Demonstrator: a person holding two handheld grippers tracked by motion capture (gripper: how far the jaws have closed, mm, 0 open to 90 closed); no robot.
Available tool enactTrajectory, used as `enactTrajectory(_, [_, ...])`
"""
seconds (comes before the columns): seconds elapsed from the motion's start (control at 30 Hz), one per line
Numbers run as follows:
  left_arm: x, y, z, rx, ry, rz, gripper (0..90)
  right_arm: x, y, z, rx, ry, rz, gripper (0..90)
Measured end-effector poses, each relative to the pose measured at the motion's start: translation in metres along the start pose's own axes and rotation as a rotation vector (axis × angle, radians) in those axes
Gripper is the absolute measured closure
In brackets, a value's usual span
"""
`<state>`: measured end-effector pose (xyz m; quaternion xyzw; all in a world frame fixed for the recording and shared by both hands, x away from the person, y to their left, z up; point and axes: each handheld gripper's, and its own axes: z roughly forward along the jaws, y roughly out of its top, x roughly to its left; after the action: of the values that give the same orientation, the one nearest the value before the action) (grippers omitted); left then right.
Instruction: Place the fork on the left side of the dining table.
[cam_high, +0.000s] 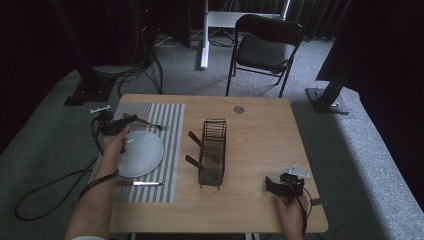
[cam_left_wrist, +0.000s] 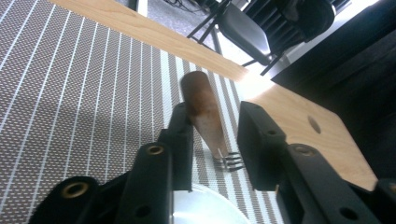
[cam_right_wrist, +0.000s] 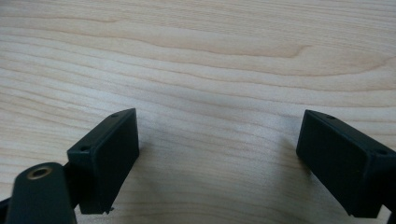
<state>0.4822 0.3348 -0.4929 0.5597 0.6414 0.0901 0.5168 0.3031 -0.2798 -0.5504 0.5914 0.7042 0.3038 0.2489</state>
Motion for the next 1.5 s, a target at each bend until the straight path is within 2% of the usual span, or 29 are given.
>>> enactTrajectory(0.07, [0.001,0.0,0.004,0.031,0.041,-0.056,53.1,0.0,0.0,0.0,0.0,0.0,0.0,12.7])
enactTrajectory(0.1, [0.003,0.0,0.005,0.046,0.034,-0.074,52.3,0.0,0.0,0.0,0.0,0.0,-0.001,12.7])
enactTrajectory(0.17, [0.004,0.0,0.007,0.073,0.05,-0.059,44.9,0.0,0.0,0.0,-0.001,0.0,-0.001,12.7])
enactTrajectory(0.27, [0.005,0.0,0.008,0.101,0.071,-0.064,44.0,0.0,0.0,0.0,-0.001,0.0,0.0,12.7])
enactTrajectory(0.4, [0.006,-0.001,0.011,0.113,0.085,-0.061,42.5,0.0,0.0,0.0,0.0,0.0,0.0,12.6])
enactTrajectory(0.43, [0.007,-0.001,0.012,0.133,0.079,-0.073,42.5,0.0,0.0,0.0,0.0,0.0,0.0,12.7])
enactTrajectory(0.5, [0.008,-0.002,0.015,0.163,0.104,-0.074,42.5,0.0,0.0,0.0,0.0,0.0,0.0,12.7])
enactTrajectory(0.57, [0.009,-0.003,0.016,0.183,0.107,-0.08,42.4,0.0,0.0,0.0,0.0,0.0,0.0,12.7])
enactTrajectory(0.67, [0.01,-0.004,0.017,0.184,0.105,-0.082,39.5,0.0,0.0,0.0,0.0,0.0,0.0,12.7])
enactTrajectory(0.73, [0.011,-0.004,0.019,0.194,0.135,-0.1,38.9,0.0,0.0,0.0,0.0,0.001,-0.001,12.7])
enactTrajectory(0.8, [0.011,-0.004,0.019,0.196,0.145,-0.099,38.9,0.0,0.0,0.0,0.0,0.0,-0.001,12.6])
enactTrajectory(0.83, [0.01,-0.003,0.022,0.199,0.175,-0.099,38.9,0.0,0.0,0.0,0.0,0.001,-0.001,12.7])
enactTrajectory(0.93, [0.01,-0.003,0.026,0.212,0.196,-0.096,34.8,0.0,0.0,0.0,0.0,0.0,-0.001,12.7])
enactTrajectory(0.97, [0.008,-0.003,0.026,0.203,0.214,-0.065,34.8,0.0,0.0,0.0,0.0,0.001,0.0,12.6])
enactTrajectory(1.0, [0.008,-0.003,0.026,0.203,0.214,-0.065,34.8,0.0,0.0,0.0,0.0,0.001,0.0,12.6])
enactTrajectory(1.03, [0.007,-0.003,0.027,0.201,0.216,-0.045,33.8,0.0,0.0,0.0,0.0,0.0,0.0,12.7])
enactTrajectory(1.1, [0.007,-0.002,0.029,0.203,0.226,-0.031,31.2,0.0,0.0,0.0,0.0,0.0,0.0,12.7])
enactTrajectory(1.2, [0.007,-0.001,0.029,0.199,0.23,-0.031,29.6,0.0,0.0,0.0,0.0,0.0,0.0,12.7])
enactTrajectory(1.23, [0.007,0.0,0.03,0.215,0.25,-0.036,28.8,0.0,0.0,0.0,0.0,0.0,0.0,12.7])
enactTrajectory(1.33, [0.007,-0.001,0.03,0.222,0.258,-0.038,28.6,0.0,0.0,0.0,0.0,0.0,0.0,12.7])
enactTrajectory(1.37, [0.005,0.0,0.028,0.21,0.27,-0.017,27.6,0.0,0.0,0.0,0.0,0.0,0.0,12.6])
enactTrajectory(1.47, [0.004,-0.001,0.027,0.211,0.264,-0.011,26.9,0.0,0.0,0.0,0.0,0.0,0.0,12.6])
enactTrajectory(1.5, [0.001,-0.002,0.027,0.227,0.286,0.014,26.8,0.0,0.0,0.0,0.0,0.0,0.0,12.7])
